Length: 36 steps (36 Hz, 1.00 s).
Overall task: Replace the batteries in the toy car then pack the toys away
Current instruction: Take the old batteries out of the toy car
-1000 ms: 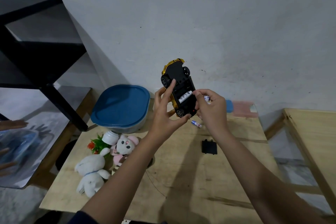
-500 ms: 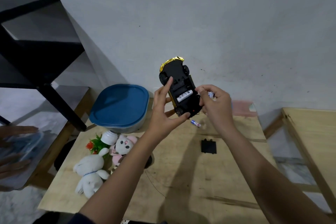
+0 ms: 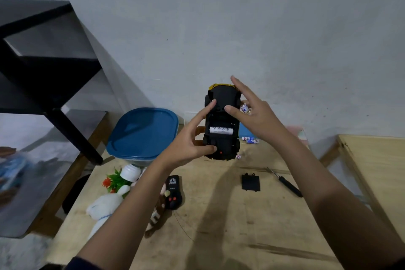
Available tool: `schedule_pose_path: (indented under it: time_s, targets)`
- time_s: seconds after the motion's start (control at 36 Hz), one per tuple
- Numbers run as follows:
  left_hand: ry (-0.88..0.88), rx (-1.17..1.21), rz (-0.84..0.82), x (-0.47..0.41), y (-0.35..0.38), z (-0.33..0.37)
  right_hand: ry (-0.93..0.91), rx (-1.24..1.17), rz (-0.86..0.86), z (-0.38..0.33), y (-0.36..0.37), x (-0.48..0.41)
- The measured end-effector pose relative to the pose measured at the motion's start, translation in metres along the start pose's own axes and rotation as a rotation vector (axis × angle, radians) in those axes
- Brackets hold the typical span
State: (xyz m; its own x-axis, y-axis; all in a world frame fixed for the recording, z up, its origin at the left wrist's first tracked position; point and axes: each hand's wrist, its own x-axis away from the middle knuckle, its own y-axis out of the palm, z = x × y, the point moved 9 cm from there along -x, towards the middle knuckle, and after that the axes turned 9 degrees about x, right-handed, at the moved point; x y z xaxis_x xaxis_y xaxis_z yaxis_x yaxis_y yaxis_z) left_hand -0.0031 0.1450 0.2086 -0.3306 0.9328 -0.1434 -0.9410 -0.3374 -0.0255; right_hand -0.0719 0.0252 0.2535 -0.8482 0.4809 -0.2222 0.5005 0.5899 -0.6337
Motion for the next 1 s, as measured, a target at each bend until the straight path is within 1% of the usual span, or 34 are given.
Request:
schedule_pose_path:
  time_s: [0.06,0.11,0.19,0.28,0.39,0.47,0.69,1.0]
  targets:
    - [-0.006,0.014,0.003,0.001,0.000,-0.002,0.005,-0.041,-0.008,0.001,0.001,-0.002]
    - [0.009,0.015,0.035,0.001,0.000,-0.002,-0.002,-0.073,0.026,0.001,-0.001,-0.001]
    - [0.032,-0.022,0.138,0.001,-0.001,0.001,-0.009,-0.081,0.085,0.001,-0.005,0.000]
    - [0.017,-0.074,0.221,-0.001,0.001,0.001,-0.009,-0.065,0.129,0.002,-0.008,0.001]
    - [-0.038,-0.185,0.231,-0.009,0.008,-0.003,-0.028,0.015,0.177,0.000,-0.011,0.003]
    - [-0.042,-0.256,0.247,-0.015,0.012,-0.003,-0.025,0.053,0.203,0.003,-0.013,0.005]
    - [-0.050,-0.332,0.290,-0.020,0.022,-0.009,-0.012,0.066,0.171,0.012,-0.012,0.010]
    - [-0.082,-0.504,0.405,-0.016,0.028,-0.010,0.001,0.051,0.110,0.020,-0.002,0.012]
